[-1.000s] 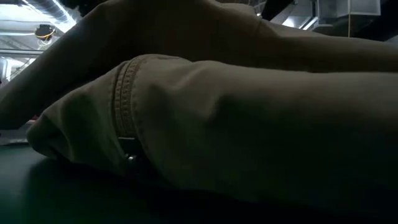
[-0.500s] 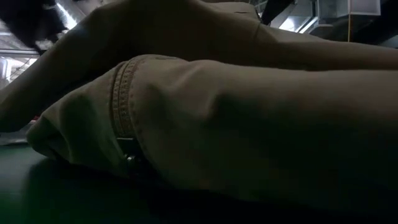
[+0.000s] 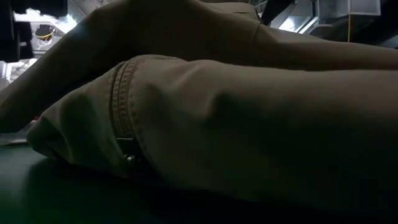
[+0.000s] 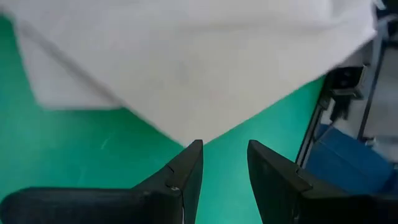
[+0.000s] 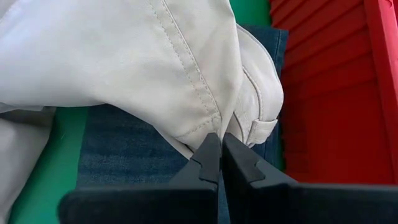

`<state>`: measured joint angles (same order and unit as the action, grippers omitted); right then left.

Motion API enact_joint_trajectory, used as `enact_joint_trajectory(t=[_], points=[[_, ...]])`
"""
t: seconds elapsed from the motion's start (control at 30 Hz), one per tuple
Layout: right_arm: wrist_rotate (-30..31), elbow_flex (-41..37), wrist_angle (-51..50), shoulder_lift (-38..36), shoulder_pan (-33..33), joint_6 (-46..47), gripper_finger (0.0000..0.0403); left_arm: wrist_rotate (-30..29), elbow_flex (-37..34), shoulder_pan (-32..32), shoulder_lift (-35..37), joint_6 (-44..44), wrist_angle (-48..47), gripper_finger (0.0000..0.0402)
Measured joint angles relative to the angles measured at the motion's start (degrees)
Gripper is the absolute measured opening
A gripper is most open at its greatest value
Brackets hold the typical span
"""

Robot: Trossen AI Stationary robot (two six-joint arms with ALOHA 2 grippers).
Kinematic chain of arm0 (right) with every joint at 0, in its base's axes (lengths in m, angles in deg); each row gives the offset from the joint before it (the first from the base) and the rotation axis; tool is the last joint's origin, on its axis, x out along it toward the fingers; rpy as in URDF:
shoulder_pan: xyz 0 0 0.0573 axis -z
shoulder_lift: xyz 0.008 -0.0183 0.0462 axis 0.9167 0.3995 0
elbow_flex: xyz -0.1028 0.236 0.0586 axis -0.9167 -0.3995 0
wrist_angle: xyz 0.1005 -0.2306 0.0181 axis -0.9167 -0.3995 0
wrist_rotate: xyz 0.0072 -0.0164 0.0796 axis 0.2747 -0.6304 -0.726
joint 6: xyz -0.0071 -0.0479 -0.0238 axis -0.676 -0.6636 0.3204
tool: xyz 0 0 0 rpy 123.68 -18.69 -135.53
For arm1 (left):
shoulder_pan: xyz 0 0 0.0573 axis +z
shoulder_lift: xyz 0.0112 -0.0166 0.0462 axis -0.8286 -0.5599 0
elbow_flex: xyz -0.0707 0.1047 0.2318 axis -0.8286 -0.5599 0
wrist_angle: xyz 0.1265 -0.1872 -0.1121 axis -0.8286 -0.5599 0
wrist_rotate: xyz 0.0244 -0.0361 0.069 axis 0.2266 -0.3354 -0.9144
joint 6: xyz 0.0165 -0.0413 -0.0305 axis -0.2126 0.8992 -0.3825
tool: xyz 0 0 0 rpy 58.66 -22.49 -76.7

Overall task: Fold Laundry from Bin
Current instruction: Fold the gray shorts

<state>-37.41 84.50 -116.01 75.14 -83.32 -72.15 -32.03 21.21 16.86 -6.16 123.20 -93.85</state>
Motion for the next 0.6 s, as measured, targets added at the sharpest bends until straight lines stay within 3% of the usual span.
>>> enact_joint_trajectory(t=[0.2, 0.4, 0.6], points=[[0.0, 0.0, 0.0, 0.0, 0.0, -0.2, 0.0003, -1.1, -5.5, -1.5, 0.0, 9.2, 4.6, 0.012], [0.0, 0.0, 0.0, 0.0, 0.0, -1.6, 0.0003, -2.9, -12.5, -1.5, 0.0, 11.9, 17.2, 0.012], [0.0, 0.0, 0.0, 0.0, 0.0, -1.6, 0.0003, -3.0, -15.9, -1.5, 0.0, 14.2, 19.2, 0.012]])
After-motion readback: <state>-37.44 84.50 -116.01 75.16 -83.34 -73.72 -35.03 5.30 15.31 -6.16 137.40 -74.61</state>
